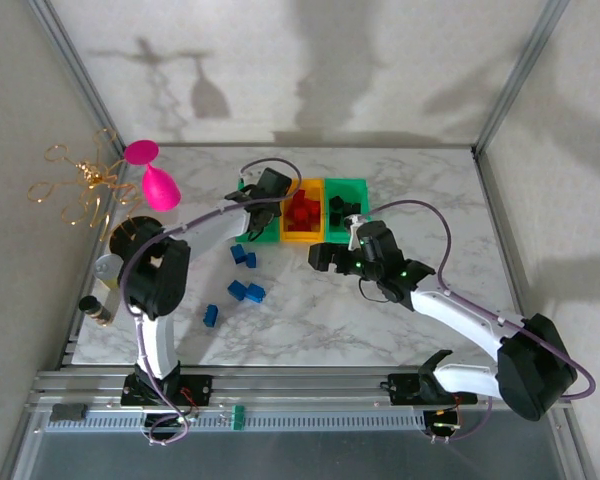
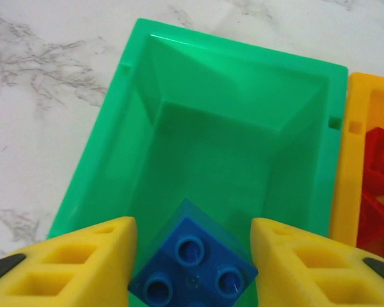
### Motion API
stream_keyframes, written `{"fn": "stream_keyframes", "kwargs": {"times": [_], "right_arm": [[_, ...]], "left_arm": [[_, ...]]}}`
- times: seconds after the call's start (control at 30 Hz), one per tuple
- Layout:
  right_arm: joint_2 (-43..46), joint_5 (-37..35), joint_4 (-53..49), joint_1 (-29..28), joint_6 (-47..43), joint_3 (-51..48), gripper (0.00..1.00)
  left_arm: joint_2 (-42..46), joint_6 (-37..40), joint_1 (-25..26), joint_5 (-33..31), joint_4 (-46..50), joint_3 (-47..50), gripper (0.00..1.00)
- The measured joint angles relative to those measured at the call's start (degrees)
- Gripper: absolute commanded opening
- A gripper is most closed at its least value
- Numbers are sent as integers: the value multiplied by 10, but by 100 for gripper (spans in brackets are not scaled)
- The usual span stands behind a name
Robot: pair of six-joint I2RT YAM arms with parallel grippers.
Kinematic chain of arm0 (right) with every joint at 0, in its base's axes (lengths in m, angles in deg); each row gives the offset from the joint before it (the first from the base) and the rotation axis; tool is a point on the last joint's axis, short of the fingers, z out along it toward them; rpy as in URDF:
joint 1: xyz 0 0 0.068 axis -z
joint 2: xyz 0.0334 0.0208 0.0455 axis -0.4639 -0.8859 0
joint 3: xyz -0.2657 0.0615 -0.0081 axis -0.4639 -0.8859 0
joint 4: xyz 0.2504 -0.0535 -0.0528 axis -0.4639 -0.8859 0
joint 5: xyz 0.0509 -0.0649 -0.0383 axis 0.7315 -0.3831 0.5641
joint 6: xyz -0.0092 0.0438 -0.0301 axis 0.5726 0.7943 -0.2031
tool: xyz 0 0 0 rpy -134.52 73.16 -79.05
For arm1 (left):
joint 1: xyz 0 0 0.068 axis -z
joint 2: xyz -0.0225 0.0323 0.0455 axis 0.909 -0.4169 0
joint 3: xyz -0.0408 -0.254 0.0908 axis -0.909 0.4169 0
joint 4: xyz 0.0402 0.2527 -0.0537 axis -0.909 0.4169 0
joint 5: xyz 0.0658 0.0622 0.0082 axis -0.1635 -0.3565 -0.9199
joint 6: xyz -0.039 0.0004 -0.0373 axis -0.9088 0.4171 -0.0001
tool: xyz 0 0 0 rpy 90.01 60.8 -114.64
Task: Sort the legos into containers by color
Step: Place the lego in the container.
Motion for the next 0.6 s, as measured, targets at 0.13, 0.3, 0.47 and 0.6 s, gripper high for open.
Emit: {"fn": "stream_keyframes", "kwargs": {"times": [0.13,0.3,0.47,0.6], "right_arm": [[0,0,0,3,-1,0,99],[0,1,0,4,-9,1,99],[0,5,-3,4,-23,3,99],[0,10,-9,3,-31,3,99]], "left_arm": [[-20,9,-4,0,1,-22,58],[-19,17,-7,1,1,-39,59],[45,17,-7,31,-5,16,60],[139,14,-5,57,-6,88,60]]}}
